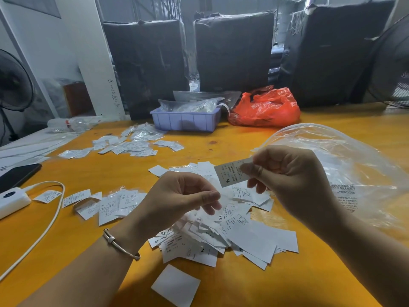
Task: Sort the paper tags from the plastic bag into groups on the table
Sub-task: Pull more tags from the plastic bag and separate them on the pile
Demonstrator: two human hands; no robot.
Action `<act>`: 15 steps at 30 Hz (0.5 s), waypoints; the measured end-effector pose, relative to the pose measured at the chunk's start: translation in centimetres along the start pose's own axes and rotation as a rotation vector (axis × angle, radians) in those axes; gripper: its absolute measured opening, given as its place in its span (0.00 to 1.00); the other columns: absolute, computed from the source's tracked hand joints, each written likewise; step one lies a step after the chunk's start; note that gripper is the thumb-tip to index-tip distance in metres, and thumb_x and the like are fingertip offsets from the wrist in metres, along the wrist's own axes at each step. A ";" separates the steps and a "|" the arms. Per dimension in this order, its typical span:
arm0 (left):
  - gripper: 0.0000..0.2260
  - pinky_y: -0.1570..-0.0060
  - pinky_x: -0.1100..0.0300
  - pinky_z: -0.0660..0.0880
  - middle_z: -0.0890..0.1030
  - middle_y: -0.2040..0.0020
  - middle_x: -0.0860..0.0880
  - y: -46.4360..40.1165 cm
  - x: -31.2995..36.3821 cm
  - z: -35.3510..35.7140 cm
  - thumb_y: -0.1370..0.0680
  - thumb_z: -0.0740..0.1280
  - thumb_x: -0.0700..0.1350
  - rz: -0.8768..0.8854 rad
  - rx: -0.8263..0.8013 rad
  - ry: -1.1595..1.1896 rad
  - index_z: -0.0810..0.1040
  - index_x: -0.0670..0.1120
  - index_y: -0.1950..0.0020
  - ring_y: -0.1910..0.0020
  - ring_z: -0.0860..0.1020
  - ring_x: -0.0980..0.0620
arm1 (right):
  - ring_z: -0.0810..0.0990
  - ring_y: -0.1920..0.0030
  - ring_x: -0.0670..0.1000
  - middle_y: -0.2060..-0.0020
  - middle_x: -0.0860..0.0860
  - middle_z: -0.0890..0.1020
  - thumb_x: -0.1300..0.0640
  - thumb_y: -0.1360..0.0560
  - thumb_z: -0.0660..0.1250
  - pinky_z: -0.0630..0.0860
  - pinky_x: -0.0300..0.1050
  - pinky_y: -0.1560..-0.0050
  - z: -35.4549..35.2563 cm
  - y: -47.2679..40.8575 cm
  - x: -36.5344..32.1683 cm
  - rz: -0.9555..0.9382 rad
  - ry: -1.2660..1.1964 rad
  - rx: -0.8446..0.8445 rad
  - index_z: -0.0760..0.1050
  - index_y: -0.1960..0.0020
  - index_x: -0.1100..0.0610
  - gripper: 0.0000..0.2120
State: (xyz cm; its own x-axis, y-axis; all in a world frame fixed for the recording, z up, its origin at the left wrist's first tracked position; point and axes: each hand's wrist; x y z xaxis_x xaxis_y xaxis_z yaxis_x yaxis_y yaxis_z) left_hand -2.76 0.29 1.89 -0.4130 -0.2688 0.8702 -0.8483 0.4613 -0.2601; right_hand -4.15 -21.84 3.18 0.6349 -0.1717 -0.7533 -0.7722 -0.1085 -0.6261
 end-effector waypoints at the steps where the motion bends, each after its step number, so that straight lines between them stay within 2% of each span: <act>1: 0.09 0.62 0.64 0.77 0.86 0.61 0.48 0.0 0.0 0.0 0.26 0.72 0.47 0.001 0.000 0.000 0.85 0.42 0.55 0.62 0.85 0.50 | 0.77 0.75 0.49 0.72 0.54 0.82 0.63 0.29 0.72 0.73 0.36 0.72 0.0 0.0 0.0 -0.005 0.005 -0.001 0.80 0.60 0.65 0.05; 11: 0.07 0.63 0.65 0.77 0.86 0.61 0.47 0.0 0.0 0.0 0.27 0.73 0.47 0.003 -0.012 0.019 0.85 0.44 0.57 0.63 0.84 0.50 | 0.79 0.73 0.44 0.69 0.46 0.84 0.64 0.28 0.72 0.72 0.31 0.70 0.3 0.1 0.0 -0.060 0.045 0.011 0.80 0.61 0.62 0.04; 15: 0.07 0.62 0.65 0.77 0.86 0.61 0.46 0.1 0.1 0.1 0.28 0.73 0.47 -0.001 -0.013 0.029 0.85 0.43 0.57 0.63 0.84 0.50 | 0.79 0.73 0.45 0.69 0.48 0.84 0.59 0.29 0.72 0.72 0.32 0.69 0.5 0.2 -0.1 -0.064 0.038 0.005 0.81 0.60 0.62 0.05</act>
State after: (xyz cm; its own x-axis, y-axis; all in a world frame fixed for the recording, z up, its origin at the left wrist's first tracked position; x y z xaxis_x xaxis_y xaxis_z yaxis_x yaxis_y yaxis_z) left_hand -2.90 0.23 1.90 -0.4018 -0.2449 0.8824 -0.8442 0.4723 -0.2534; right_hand -4.33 -21.36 3.05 0.6814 -0.2013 -0.7037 -0.7299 -0.1157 -0.6737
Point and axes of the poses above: each hand's wrist, its own y-axis away from the middle knuckle, its own z-axis out of the palm, x = y × z
